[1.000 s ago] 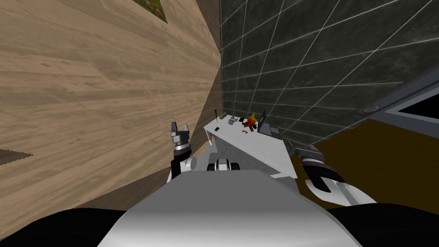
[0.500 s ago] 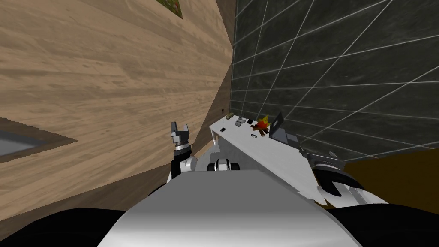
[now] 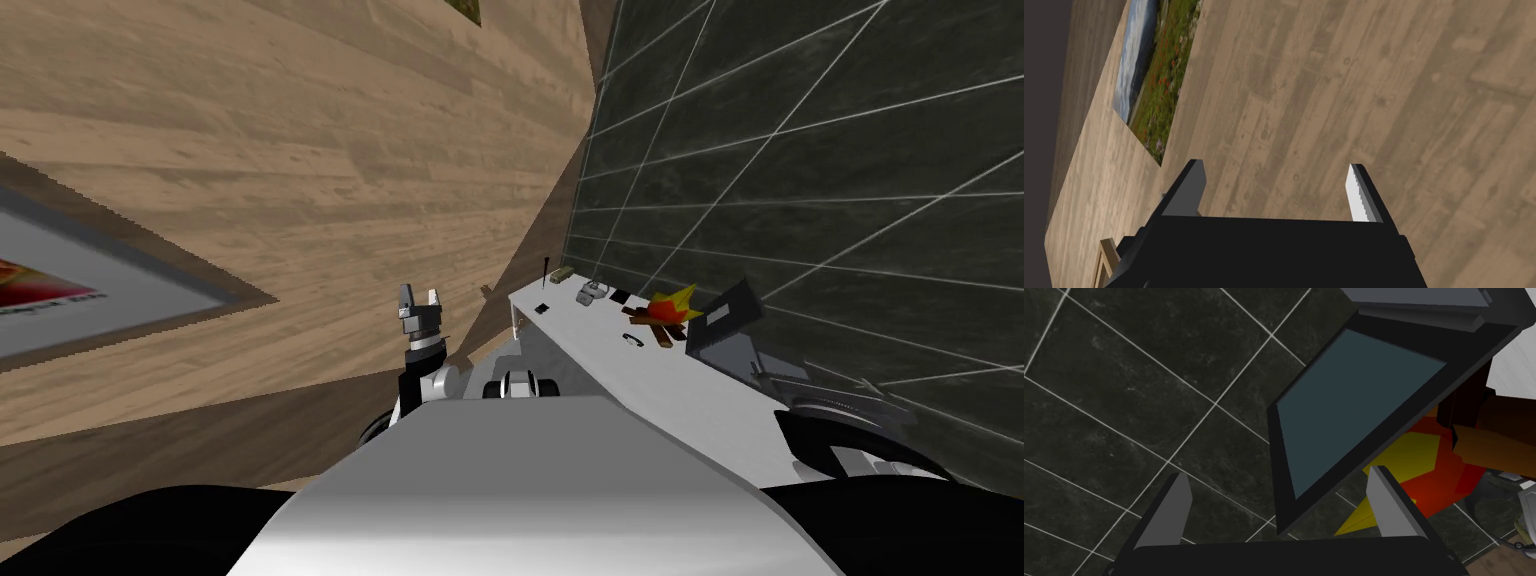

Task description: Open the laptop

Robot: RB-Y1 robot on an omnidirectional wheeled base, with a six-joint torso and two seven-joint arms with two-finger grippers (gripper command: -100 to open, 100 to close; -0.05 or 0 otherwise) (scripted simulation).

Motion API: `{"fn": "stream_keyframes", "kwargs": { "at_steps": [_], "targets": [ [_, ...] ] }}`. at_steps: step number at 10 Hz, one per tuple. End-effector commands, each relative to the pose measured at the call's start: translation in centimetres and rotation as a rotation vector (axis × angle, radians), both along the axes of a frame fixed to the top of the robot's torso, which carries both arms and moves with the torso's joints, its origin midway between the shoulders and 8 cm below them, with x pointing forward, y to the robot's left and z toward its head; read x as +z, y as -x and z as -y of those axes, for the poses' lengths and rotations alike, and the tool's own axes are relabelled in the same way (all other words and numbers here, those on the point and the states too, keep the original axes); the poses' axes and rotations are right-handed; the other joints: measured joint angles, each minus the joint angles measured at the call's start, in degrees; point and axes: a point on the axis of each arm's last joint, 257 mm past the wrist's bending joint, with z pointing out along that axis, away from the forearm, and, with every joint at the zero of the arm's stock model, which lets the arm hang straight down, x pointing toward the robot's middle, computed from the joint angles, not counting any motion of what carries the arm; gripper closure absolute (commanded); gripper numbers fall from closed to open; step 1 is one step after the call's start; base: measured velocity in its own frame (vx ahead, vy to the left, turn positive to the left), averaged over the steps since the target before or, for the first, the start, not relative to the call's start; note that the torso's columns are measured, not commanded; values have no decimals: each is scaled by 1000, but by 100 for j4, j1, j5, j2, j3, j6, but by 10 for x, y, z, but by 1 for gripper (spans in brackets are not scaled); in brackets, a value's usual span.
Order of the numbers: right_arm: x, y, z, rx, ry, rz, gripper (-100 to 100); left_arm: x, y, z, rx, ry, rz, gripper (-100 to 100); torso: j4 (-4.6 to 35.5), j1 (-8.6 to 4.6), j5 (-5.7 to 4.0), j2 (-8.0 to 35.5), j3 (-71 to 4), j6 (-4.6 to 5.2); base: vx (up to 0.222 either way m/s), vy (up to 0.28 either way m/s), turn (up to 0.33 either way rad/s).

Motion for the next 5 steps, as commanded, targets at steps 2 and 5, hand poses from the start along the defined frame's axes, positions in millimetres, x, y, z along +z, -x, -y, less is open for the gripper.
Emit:
{"fn": "stream_keyframes", "kwargs": {
  "at_steps": [2, 5],
  "targets": [
    [17, 28, 30, -77, 86, -100, -100, 0, 0, 0, 0, 0, 0, 0, 1, -8, -2, 5, 4, 4, 77, 28, 171],
    [40, 54, 57, -148, 178, -198, -100, 0, 0, 0, 0, 0, 0, 0, -2, -1, 0, -7, -4, -2, 73, 24, 252]
  ]
}}
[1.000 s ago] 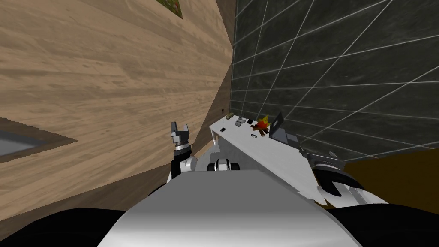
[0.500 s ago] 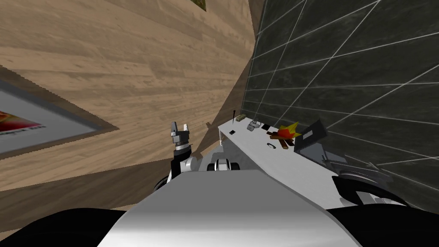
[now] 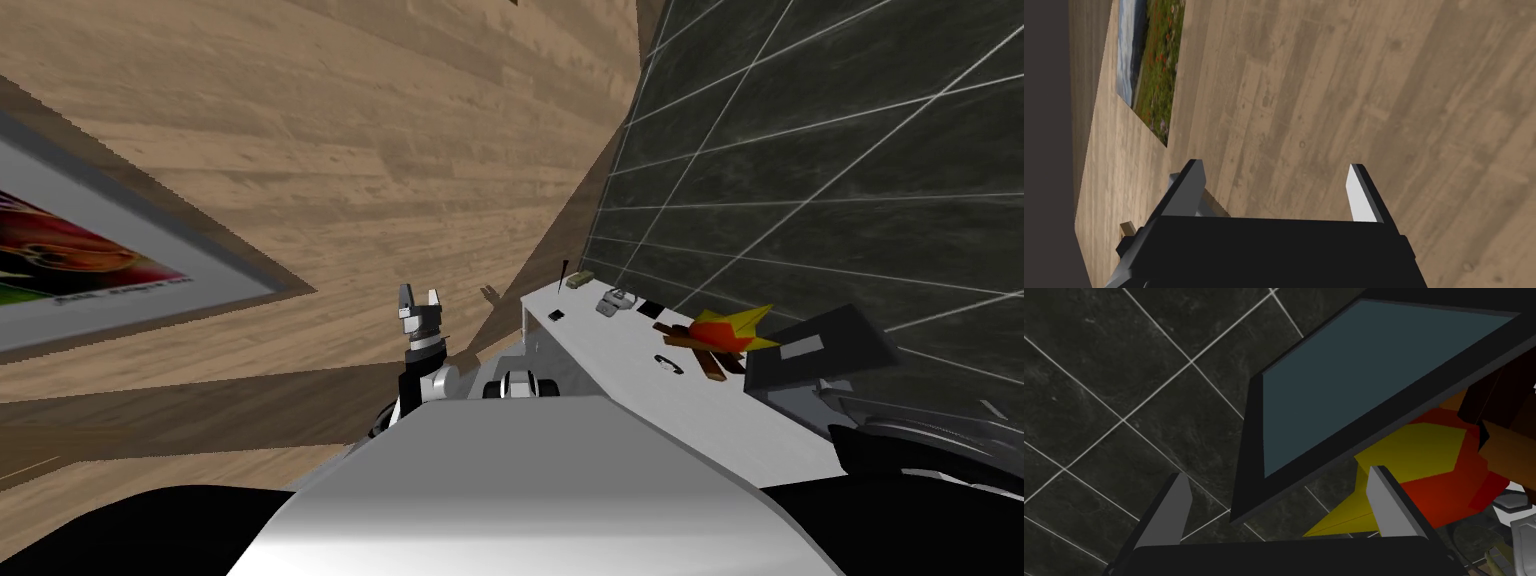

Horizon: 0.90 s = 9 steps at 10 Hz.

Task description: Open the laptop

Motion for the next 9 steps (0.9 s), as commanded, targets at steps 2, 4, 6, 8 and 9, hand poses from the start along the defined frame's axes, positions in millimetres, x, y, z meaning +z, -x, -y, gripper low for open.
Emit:
{"fn": "stream_keyframes", "kwargs": {
  "at_steps": [2, 4, 6, 8, 9],
  "targets": [
    [11, 12, 13, -39, 48, -46, -100, 0, 0, 0, 0, 0, 0, 0, -1, -10, -3, 3, 0, 10, 47, 2, 42],
    [11, 12, 13, -41, 50, -49, 100, 0, 0, 0, 0, 0, 0, 0, 6, -9, -4, 22, 14, 6, 6, -5, -9],
    [12, 2, 15, -35, -2, 55, 100, 0, 0, 0, 0, 0, 0, 0, -1, -35, -35, 17, 17, 2, -88, -40, -29],
    [9, -10, 14, -26, -61, 156, 100, 0, 0, 0, 0, 0, 0, 0, 2, -57, -42, 24, 23, 31, -113, -42, -17],
    [8, -13, 14, -23, -80, 190, 100, 0, 0, 0, 0, 0, 0, 0, 1, -68, -54, 28, 28, 42, -101, -41, -37]
  ]
}}
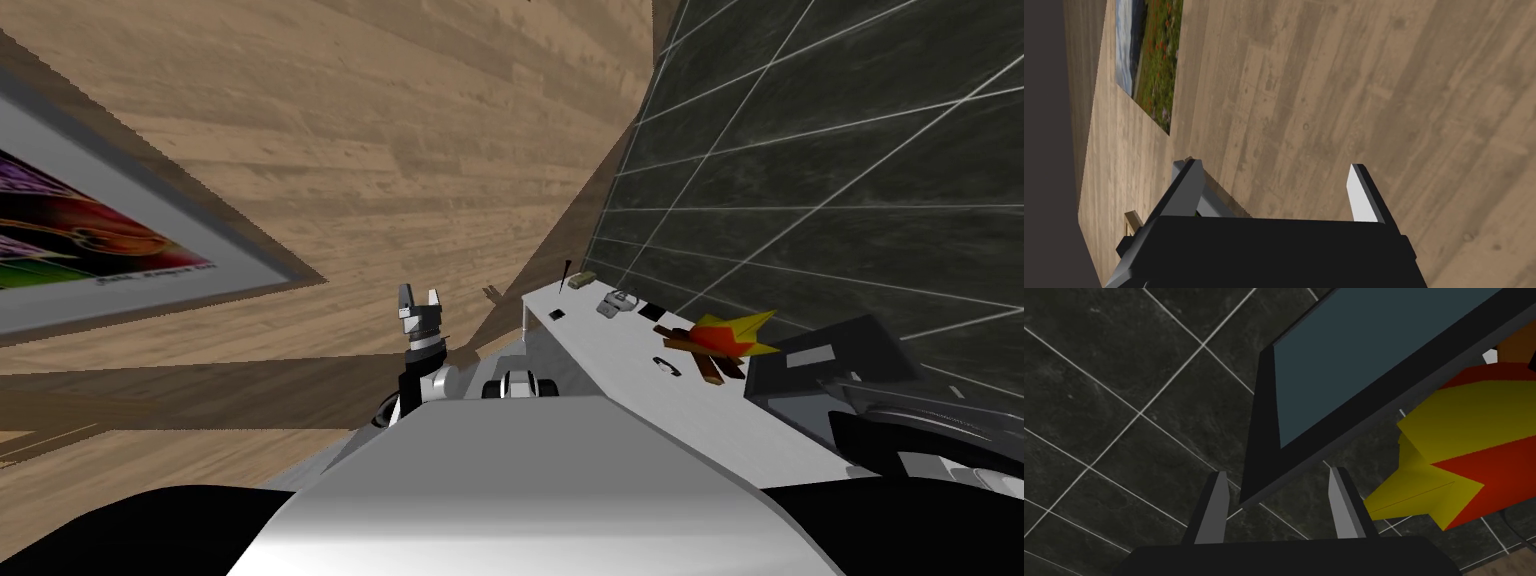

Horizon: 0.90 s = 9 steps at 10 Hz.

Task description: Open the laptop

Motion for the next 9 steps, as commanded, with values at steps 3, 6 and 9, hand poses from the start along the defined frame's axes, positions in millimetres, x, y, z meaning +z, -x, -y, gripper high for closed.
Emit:
{"fn": "stream_keyframes", "kwargs": {
  "at_steps": [3, 6, 9],
  "targets": [
    [-11, -13, -1, 9, -110, 170, 100, 0, 0, 0, 0, 0, 0, 0, -2, -6, -2, -3, -2, 8, -97, -33, -33],
    [-20, -33, -12, 42, -158, 264, 100, 0, 0, 0, 0, 0, 0, 0, -12, 17, 10, -31, -23, -20, -60, -51, -75],
    [-36, -50, -25, 60, -227, 365, 100, 0, 0, 0, 0, 0, 0, 0, -17, 7, -2, -38, -24, -31, -65, -86, -86]
  ]
}}
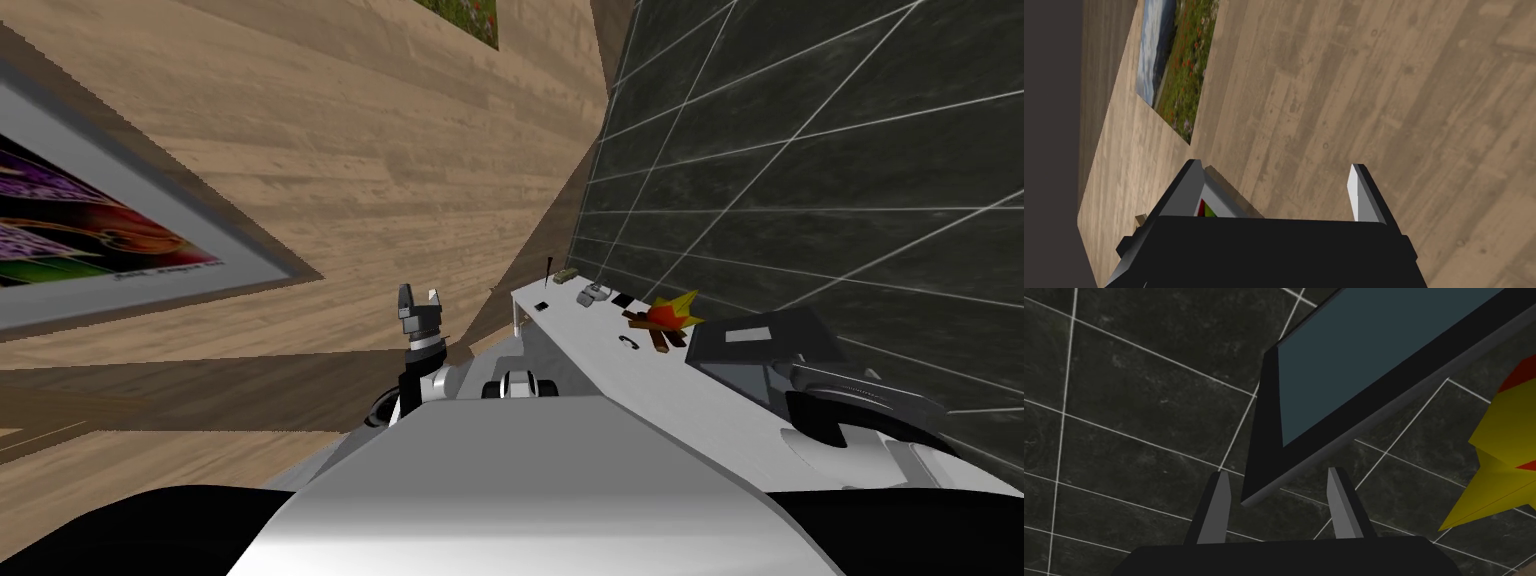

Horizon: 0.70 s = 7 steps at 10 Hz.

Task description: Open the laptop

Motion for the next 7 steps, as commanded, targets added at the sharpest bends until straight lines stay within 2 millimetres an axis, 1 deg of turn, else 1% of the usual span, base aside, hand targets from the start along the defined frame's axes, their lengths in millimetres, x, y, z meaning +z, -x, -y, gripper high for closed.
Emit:
{"fn": "stream_keyframes", "kwargs": {
  "at_steps": [1, 4, 5, 6, 7],
  "targets": [
    [-22, -13, -13, 15, -70, 80, 100, 0, 0, 0, 0, 0, 0, 0, -3, 2, -2, -8, -4, -5, -78, -78, -85],
    [-37, -31, -27, 37, -138, 180, 100, 0, 0, 0, 0, 0, 0, 0, -4, 19, 1, -7, -5, -12, -66, -68, -87],
    [-25, -29, -23, 32, -113, 170, 100, 0, 0, 0, 0, 0, 0, 0, -6, 15, -2, -10, -6, -12, -32, -27, -26],
    [-45, -37, -38, 59, -170, 234, 100, 0, 0, 0, 0, 0, 0, 0, -2, 28, 21, -18, -15, -16, -6, -67, -172],
    [-54, -42, -46, 72, -197, 264, 100, 0, 0, 0, 0, 0, 0, 0, -2, 28, 21, -15, -14, 0, 8, -110, -186]
  ]
}}
